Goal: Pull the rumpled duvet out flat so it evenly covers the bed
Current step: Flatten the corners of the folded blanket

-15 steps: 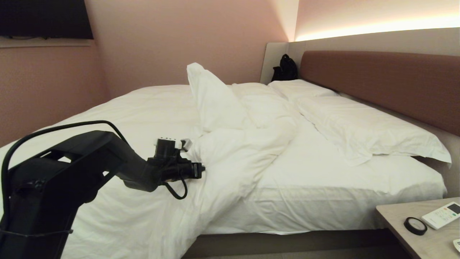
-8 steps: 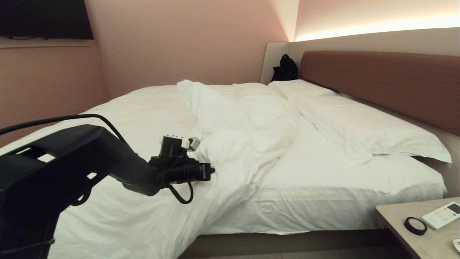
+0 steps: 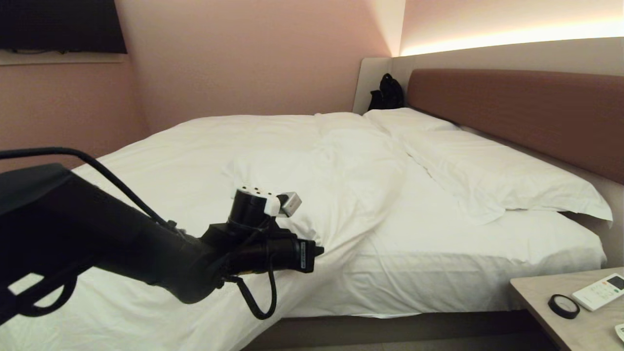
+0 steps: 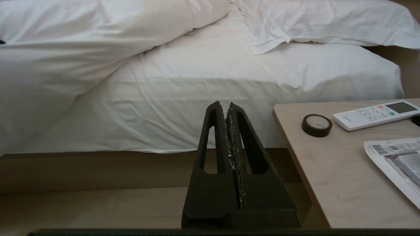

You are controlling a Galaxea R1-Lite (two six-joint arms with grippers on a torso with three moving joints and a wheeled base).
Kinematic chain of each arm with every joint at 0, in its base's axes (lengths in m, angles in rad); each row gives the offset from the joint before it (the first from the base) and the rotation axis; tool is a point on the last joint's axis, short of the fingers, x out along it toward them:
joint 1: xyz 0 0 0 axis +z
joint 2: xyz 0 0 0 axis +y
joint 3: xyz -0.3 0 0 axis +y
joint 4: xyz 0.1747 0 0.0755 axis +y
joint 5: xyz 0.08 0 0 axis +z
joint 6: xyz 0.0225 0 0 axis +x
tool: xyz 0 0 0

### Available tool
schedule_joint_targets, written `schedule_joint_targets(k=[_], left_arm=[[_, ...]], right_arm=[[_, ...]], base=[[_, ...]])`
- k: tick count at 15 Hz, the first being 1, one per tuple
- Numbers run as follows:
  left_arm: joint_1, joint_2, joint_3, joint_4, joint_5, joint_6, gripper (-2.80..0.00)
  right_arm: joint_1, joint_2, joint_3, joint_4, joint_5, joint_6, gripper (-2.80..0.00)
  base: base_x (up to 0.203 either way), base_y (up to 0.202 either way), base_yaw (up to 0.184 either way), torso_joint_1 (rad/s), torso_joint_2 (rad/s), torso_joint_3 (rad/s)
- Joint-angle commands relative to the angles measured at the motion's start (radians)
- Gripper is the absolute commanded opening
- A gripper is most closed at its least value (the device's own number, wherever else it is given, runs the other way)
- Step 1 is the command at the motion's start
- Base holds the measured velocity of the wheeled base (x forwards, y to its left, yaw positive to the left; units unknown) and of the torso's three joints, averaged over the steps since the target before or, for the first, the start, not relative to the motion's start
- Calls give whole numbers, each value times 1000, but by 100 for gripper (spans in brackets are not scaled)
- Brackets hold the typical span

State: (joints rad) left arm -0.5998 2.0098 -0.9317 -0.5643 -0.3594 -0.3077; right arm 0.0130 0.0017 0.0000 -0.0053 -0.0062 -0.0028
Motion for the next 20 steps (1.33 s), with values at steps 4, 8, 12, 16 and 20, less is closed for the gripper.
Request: schedule_joint_targets(k=[4, 8, 12, 16, 20], left_arm=[[-135, -34, 114, -5, 15, 15, -280], [-229, 0, 203, -119, 17, 39, -280], [-270, 61, 235, -217, 54, 42, -280], [-272, 93, 255, -287, 55, 44, -280], [-272, 95, 254, -287, 59, 44, -280]], right_arm=[[1, 1, 0, -1, 0, -2, -280], [1, 1, 0, -1, 0, -2, -280], [1, 1, 0, -2, 0, -2, -280], [1, 1, 0, -1, 0, 0, -280], [1, 1, 0, -1, 0, 0, -280]], base=[[0, 0, 0, 0, 0, 0], [0, 0, 0, 0, 0, 0], [0, 0, 0, 0, 0, 0], [0, 0, 0, 0, 0, 0], [0, 0, 0, 0, 0, 0]])
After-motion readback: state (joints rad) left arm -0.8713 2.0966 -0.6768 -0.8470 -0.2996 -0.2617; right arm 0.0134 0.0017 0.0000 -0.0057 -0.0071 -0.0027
